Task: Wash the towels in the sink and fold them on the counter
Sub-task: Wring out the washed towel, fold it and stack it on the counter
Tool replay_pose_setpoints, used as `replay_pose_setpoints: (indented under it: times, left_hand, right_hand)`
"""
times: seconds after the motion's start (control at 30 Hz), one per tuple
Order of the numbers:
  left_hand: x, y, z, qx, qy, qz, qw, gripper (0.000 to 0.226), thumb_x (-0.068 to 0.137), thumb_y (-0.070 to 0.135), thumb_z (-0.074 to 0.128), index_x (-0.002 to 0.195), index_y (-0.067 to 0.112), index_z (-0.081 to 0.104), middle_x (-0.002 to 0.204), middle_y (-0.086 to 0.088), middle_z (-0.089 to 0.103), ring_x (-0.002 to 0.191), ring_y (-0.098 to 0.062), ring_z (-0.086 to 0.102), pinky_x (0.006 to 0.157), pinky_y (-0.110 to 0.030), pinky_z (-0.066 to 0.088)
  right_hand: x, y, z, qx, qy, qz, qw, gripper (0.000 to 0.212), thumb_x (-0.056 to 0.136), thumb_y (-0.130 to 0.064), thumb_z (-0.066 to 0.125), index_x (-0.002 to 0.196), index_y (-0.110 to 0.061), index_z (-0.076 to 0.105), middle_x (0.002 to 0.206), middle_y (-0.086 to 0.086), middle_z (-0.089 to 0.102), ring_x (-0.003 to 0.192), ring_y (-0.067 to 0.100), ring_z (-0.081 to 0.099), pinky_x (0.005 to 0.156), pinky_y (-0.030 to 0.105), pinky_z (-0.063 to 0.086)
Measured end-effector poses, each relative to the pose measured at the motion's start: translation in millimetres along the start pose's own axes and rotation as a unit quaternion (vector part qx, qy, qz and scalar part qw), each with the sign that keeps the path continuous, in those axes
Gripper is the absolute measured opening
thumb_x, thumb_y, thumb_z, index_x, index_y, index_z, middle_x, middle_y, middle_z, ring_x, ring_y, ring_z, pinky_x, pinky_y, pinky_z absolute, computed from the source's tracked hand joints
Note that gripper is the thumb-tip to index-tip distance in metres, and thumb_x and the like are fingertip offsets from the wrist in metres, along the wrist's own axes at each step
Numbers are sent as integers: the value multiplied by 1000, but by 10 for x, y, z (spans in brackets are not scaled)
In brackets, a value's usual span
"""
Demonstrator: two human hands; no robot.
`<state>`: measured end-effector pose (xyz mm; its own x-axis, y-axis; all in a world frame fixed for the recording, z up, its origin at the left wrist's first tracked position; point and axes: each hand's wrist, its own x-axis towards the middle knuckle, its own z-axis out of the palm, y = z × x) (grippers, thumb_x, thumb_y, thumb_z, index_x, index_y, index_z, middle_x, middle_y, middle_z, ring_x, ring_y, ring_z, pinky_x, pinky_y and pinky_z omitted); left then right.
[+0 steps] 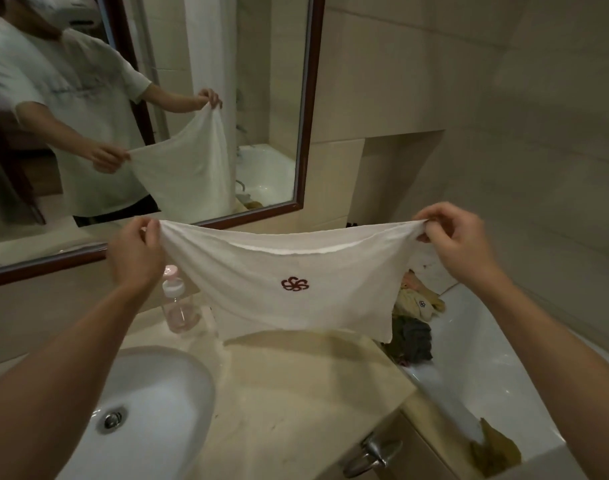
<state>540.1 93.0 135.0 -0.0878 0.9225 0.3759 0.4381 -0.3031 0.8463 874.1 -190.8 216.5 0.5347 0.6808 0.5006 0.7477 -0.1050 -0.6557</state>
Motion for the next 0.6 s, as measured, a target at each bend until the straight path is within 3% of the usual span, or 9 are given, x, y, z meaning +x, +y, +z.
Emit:
replay_pose_setpoints:
  times: [0.1, 0.23, 0.3, 0.4, 0.5, 0.57, 0.6]
  left_hand:
    - [-39, 114, 101, -116, 7, -96, 989, 25, 105, 30, 39, 87, 20, 53, 85, -15, 69, 67, -22, 69, 64, -38, 59]
    - [-101, 367, 250, -87, 58, -118, 987, 33, 95, 52, 48, 87, 20, 54, 91, -5, 66, 91, -28, 61, 84, -43, 53]
    - [-159, 534, 310, -114, 59, -121, 984, 33, 86, 50, 63, 89, 19, 52, 89, -1, 61, 95, -28, 60, 85, -40, 50]
    - [-261, 775, 428, -152, -33, -92, 983, 19, 87, 17, 64, 101, 18, 51, 101, -6, 61, 95, -28, 63, 76, -35, 51]
    - [-410, 984, 399, -164, -155, -2, 974, 24, 93, 16, 60, 112, 26, 49, 113, -4, 60, 97, -23, 63, 76, -36, 56]
    - [-495, 1126, 289, -165, -253, 70, 951, 33, 95, 22, 62, 123, 31, 47, 121, 0, 58, 103, -17, 63, 82, -37, 57]
    - [-517, 1185, 229, -162, -301, 98, 935, 42, 95, 24, 64, 130, 35, 44, 123, -1, 59, 107, -16, 62, 87, -39, 56]
  right_hand:
    - [22, -197, 8, 10, -18, -31, 999, 30, 93, -1, 50, 80, -25, 62, 77, 11, 62, 73, 36, 58, 68, 55, 51]
    - [30, -535, 44, 56, -84, -77, 992, 17, 84, -14, 46, 78, -21, 61, 78, 15, 58, 73, 42, 52, 64, 57, 47]
    - [34, -725, 81, 63, -157, -98, 981, 17, 83, -14, 46, 78, -19, 61, 80, 14, 59, 75, 39, 54, 64, 51, 48]
    - [72, -946, 212, 68, -269, -98, 956, 18, 89, -10, 47, 79, -18, 61, 81, 7, 58, 72, 20, 57, 64, 24, 49]
    - [119, -1025, 411, 40, -331, -85, 939, 20, 94, -7, 51, 87, -20, 64, 89, 8, 63, 79, 21, 63, 75, 34, 57]
    - [123, -1058, 552, 45, -336, -69, 938, 20, 97, -8, 54, 110, -18, 65, 96, 6, 66, 85, 18, 68, 80, 35, 60]
    - [128, -1083, 624, 48, -328, -67, 941, 30, 98, -10, 56, 127, -16, 60, 97, 5, 66, 86, 16, 69, 82, 34, 60]
